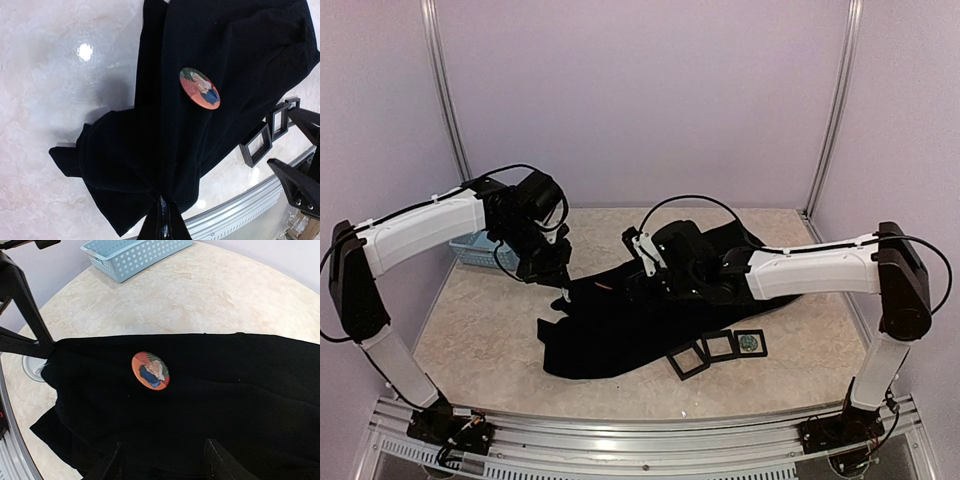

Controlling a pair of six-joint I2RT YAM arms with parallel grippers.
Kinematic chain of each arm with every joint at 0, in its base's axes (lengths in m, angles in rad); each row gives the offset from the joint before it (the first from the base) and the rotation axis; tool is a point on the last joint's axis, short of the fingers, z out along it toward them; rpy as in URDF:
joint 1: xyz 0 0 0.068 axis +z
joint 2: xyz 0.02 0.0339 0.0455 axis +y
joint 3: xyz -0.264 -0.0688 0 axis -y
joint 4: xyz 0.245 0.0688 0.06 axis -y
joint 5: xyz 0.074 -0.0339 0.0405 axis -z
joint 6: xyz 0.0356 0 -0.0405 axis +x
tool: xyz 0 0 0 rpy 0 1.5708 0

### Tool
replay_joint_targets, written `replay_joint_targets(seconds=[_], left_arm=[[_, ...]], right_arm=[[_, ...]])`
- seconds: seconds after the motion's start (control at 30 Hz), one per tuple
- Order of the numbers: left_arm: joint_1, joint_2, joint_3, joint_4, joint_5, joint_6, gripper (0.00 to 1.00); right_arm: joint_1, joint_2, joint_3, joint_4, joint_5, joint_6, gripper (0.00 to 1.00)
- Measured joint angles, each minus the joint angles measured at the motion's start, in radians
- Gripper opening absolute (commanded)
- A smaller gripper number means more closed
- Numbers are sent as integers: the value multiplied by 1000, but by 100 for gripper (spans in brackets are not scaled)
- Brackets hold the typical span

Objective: Remove the brooch from the garment
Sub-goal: Pick up the brooch from the crumpled clothing, then pick up the crumpled clothing from the center of the board.

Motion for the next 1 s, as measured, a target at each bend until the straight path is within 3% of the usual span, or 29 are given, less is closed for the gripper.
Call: replay_joint_targets(seconds=[0.47,0.83,1.0], left_arm=[[1,-130,-66,195,-154,58,0],[10,-173,-163,365,-132,82,0],[14,-195,-203,400,-109,81,0]], right_arm=[[-41,60,118,62,-235,-43,58],[-41,164,262,74,-293,-89,59],[-41,248,344,59,-306,-114,54]])
